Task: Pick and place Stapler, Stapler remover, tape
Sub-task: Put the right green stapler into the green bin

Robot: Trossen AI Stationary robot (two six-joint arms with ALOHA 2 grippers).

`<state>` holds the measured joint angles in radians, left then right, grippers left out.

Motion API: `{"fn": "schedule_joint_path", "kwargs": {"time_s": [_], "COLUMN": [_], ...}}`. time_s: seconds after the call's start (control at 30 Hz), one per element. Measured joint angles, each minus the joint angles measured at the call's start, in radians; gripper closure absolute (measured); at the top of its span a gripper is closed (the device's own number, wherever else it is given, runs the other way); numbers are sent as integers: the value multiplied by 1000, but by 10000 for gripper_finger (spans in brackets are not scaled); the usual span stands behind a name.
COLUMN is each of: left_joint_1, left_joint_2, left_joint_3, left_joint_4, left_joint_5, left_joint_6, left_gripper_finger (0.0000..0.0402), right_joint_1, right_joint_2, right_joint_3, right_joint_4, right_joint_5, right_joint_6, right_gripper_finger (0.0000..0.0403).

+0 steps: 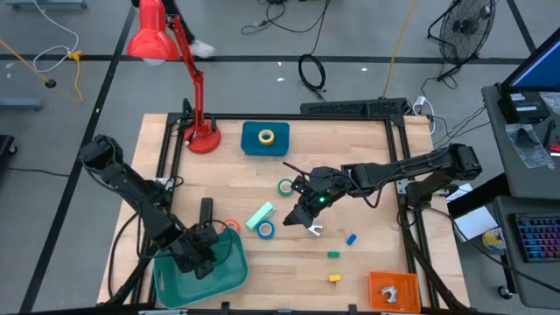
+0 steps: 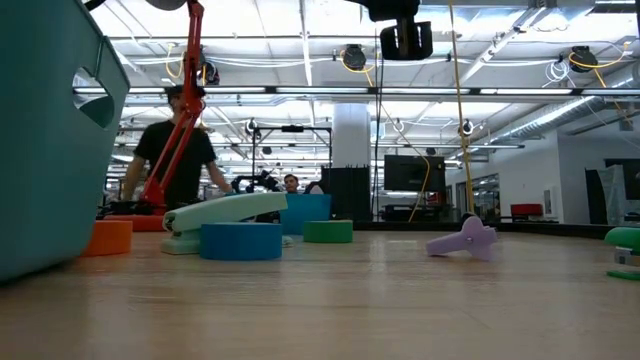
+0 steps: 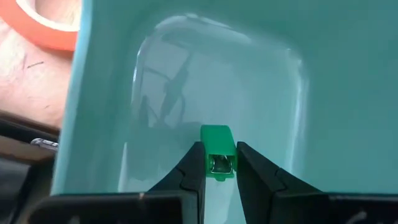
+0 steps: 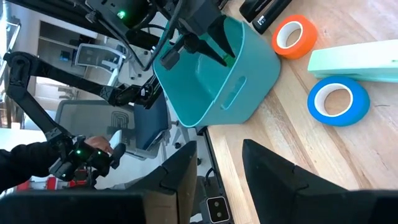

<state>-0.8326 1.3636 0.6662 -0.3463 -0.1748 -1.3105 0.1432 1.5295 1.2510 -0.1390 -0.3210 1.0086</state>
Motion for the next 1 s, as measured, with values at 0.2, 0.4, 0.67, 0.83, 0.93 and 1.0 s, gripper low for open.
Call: {"fn": "schedule_joint_path", "kwargs": {"time_s": [0.2, 0.4, 0.67, 0.83, 0.93, 1.0], "left_joint_1": [17, 43, 21, 12, 24, 35], "left_joint_2": [0, -6, -64, -147, -186, -187], "left_joint_3": [45, 83, 188, 264, 268, 268], "left_joint_4": [-1, -31, -238, -321, -308, -319], "left_joint_5": [-52, -66, -158, -370, -449, -434], "left_joint_6": [16, 33, -29, -41, -30, -28], "left_gripper_finger": [341, 341, 341, 341, 341, 341], "right_joint_1": [0, 0, 4, 20, 23, 23], "right_joint_2": [0, 0, 0, 0, 0, 0], "right_joint_3": [0, 0, 0, -1, -1, -1], "right_joint_4": [0, 0, 6, 90, 172, 196], "right_joint_5": [0, 0, 25, 123, 148, 165], "right_joint_6": [0, -4, -28, -62, -85, -86], "right_gripper_finger": [282, 282, 284, 286, 287, 287]}}
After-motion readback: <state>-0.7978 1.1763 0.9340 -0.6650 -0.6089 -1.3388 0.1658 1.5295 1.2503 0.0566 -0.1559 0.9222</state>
